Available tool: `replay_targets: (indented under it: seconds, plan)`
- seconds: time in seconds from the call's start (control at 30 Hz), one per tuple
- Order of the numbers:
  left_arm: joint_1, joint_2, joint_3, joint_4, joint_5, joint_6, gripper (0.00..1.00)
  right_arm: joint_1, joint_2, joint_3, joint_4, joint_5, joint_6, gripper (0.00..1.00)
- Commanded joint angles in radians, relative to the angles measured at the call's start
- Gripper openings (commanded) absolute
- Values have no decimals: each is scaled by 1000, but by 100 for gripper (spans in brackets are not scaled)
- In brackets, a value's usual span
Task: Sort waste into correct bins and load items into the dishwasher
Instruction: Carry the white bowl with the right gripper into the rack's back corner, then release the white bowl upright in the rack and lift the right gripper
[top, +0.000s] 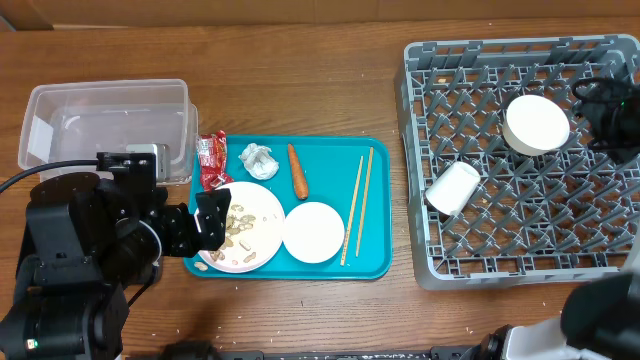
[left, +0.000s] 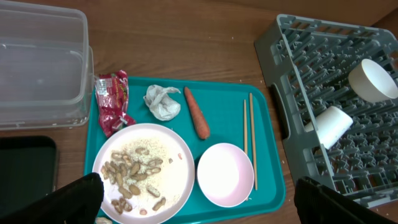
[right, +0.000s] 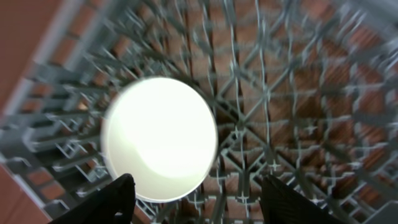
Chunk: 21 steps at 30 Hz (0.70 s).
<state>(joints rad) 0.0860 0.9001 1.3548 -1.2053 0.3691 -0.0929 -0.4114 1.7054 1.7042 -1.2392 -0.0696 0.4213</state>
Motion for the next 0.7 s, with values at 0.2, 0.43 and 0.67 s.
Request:
replay_targets:
  seconds: [0.2, 0.43, 0.67]
  plan:
    - [5, 3, 17, 1, -7, 26, 100, 5, 172, -6, -29, -110, 19, 53]
    - [5, 3, 17, 1, -7, 26, 100, 5, 191, -10, -31, -102, 44, 46]
    - [5, 3, 17, 1, -7, 26, 100, 5, 192, -98, 23, -100, 85, 40]
